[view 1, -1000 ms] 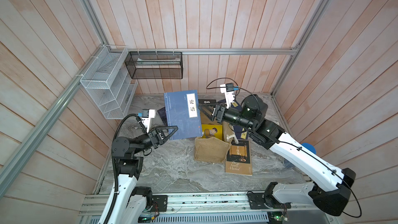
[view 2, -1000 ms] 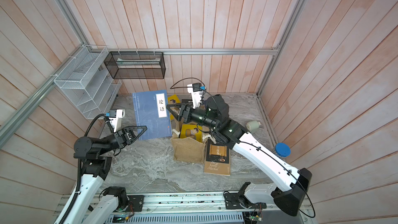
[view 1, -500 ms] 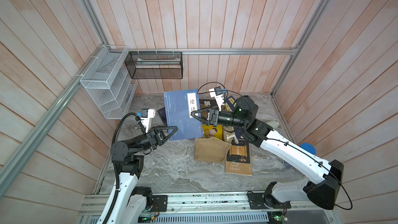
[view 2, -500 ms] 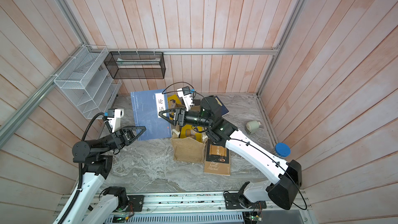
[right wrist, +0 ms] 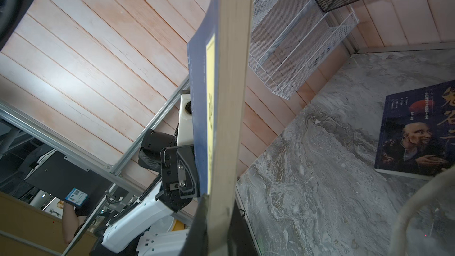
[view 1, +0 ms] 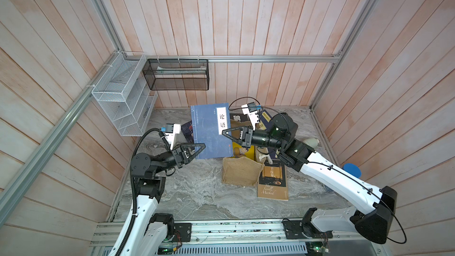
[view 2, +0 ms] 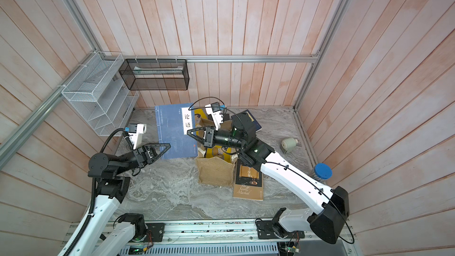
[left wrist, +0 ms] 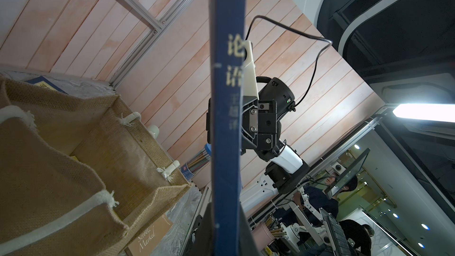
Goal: Put the books into the canvas bag
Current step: Pick up the book from the center of the board, then place the book in the canvas bag.
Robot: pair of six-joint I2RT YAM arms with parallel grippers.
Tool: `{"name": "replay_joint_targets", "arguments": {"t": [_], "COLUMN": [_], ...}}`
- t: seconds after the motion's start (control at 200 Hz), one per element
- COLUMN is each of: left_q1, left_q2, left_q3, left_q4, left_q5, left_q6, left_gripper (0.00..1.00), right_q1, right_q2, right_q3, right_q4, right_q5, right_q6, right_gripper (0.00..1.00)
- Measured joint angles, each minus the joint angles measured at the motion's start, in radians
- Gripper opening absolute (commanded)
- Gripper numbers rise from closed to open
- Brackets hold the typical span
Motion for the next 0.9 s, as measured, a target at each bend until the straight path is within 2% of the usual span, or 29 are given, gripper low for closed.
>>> {"name": "replay_joint_targets", "arguments": {"t": [0.13, 0.24, 0.4, 0.625, 0.74, 0.9], "left_q1": [0.001, 0.005, -0.049, -0.252, -0.337, -0.391], "left_q2": [0.0, 0.015, 0.045, 0.18, 0.269, 0.369], "left_q3": [0.019, 0.056, 0.124, 0.209, 0.262, 0.306], "left_q4": [-0.111, -0.231, -0.403, -0.573, -0.629, -0.671], "left_q5": [-0.036, -0.095, -0.221, -0.445, -0.537, -0.623], "left_q6": [0.064, 0.129, 0.23, 0.343, 0.395, 0.436], "left_gripper": [0.34, 0.44, 0.47, 0.55, 0.59, 0.61], "right_q1": [-0.014, -0.085, -0.19, -0.216, -0.216, -0.216], "right_q2": [-0.027, -0.084, -0.15, -0.117, -0.093, -0.049], "right_q3": [0.0, 0.0, 0.008, 0.103, 0.117, 0.116], "right_q4": [-0.085, -0.181, -0.313, -0.536, -0.608, -0.674], "right_q5": [0.064, 0.168, 0.312, 0.475, 0.522, 0.525], "right_q6": [-0.034, -0.066, -0.109, -0.195, -0.221, -0.232], "right_gripper": [0.0, 0.0, 0.0, 0.0, 0.0, 0.0]}}
